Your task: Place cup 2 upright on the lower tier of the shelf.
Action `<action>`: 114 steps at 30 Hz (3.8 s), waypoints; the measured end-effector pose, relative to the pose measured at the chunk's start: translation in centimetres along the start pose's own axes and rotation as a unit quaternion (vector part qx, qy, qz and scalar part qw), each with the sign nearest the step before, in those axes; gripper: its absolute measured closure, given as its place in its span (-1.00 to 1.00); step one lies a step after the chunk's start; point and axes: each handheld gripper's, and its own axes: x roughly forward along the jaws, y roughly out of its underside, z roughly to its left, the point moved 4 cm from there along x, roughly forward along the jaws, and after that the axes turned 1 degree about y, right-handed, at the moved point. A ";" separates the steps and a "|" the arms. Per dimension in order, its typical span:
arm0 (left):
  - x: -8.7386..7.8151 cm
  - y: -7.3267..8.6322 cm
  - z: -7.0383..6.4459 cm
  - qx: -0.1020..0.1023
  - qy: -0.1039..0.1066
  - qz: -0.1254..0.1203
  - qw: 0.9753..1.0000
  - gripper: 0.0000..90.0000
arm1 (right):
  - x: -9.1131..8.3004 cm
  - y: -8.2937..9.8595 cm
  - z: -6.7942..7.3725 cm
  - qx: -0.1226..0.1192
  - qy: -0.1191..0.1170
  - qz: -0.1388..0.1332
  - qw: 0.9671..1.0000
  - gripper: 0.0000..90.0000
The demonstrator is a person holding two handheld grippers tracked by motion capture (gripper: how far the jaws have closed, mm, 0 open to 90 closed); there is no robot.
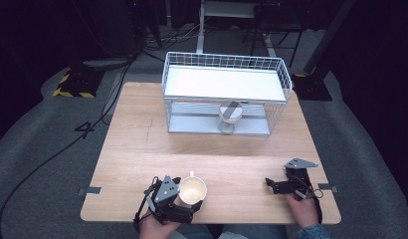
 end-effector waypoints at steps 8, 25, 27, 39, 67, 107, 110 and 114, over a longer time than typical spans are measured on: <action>1.2 0.7 0.2 0.000 -0.005 0.020 1.000 -1.00 | 0.0 0.0 0.0 0.000 0.000 0.000 1.000 -1.00; 2.7 1.3 0.1 0.020 -0.023 0.051 0.998 -0.85 | 0.0 0.0 0.0 0.000 0.000 0.000 1.000 -1.00; 2.7 1.3 0.0 0.024 -0.028 0.053 0.998 -0.84 | 0.0 0.0 0.0 0.000 0.000 0.000 1.000 -1.00; 2.7 1.2 -0.2 0.033 -0.042 0.054 0.997 -0.81 | 0.0 0.0 0.0 0.000 0.000 0.000 1.000 -1.00; 1.4 -0.9 0.3 0.039 -0.030 0.055 0.997 -0.80 | 0.0 0.0 0.0 0.003 0.002 -0.001 1.000 -1.00; -4.0 -9.9 2.6 0.040 -0.041 0.009 0.998 -0.80 | 0.2 -0.2 0.0 0.000 0.002 -0.001 1.000 -1.00; -4.2 -10.4 2.7 0.040 -0.041 0.005 0.998 -0.80 | 0.2 -0.2 0.0 0.000 0.002 -0.001 1.000 -1.00; -4.7 -11.8 3.0 0.043 -0.038 -0.007 0.998 -0.79 | 0.2 -0.2 0.0 0.000 0.002 -0.001 1.000 -1.00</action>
